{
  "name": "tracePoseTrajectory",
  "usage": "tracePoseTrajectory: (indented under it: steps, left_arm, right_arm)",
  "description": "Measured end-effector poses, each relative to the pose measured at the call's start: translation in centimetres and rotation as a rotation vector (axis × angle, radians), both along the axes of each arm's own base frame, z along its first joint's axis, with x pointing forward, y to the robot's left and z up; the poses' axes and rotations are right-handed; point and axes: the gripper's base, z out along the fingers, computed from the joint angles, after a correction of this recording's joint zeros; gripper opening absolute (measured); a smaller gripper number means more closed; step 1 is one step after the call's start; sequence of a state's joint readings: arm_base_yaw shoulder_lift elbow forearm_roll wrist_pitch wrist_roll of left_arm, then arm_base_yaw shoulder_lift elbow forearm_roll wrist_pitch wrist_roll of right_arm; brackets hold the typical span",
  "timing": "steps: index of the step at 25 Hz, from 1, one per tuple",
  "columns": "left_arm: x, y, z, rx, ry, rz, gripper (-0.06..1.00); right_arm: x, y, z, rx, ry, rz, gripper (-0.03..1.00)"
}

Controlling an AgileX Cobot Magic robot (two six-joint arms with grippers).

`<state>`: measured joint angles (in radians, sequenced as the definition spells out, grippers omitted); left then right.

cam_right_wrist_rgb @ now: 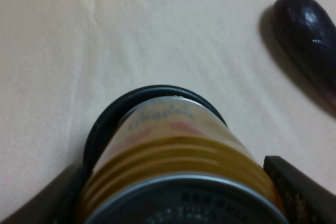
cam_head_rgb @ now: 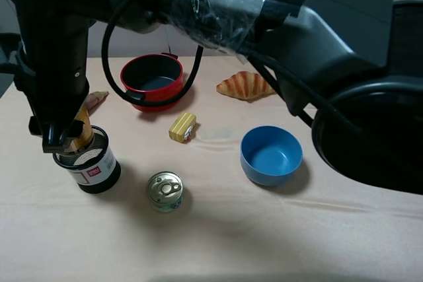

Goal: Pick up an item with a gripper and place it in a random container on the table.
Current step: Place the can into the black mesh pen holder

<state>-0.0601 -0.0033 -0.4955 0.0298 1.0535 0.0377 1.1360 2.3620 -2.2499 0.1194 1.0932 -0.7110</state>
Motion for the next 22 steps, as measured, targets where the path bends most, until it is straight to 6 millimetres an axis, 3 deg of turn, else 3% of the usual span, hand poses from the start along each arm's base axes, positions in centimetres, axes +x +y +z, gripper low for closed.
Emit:
tracePoseTrajectory:
  steps: [10, 22]
  left_arm:
    - [0.0, 0.0, 0.0, 0.0, 0.0, 0.0, 0.99]
    - [0.0, 0.0, 0.0, 0.0, 0.0, 0.0, 0.99]
  right_arm:
    - [0.0, 0.2, -1.9, -0.05, 0.026, 0.003, 0.49]
    - [0.1, 0.2, -2.1, -0.05, 0.028, 0.002, 0.49]
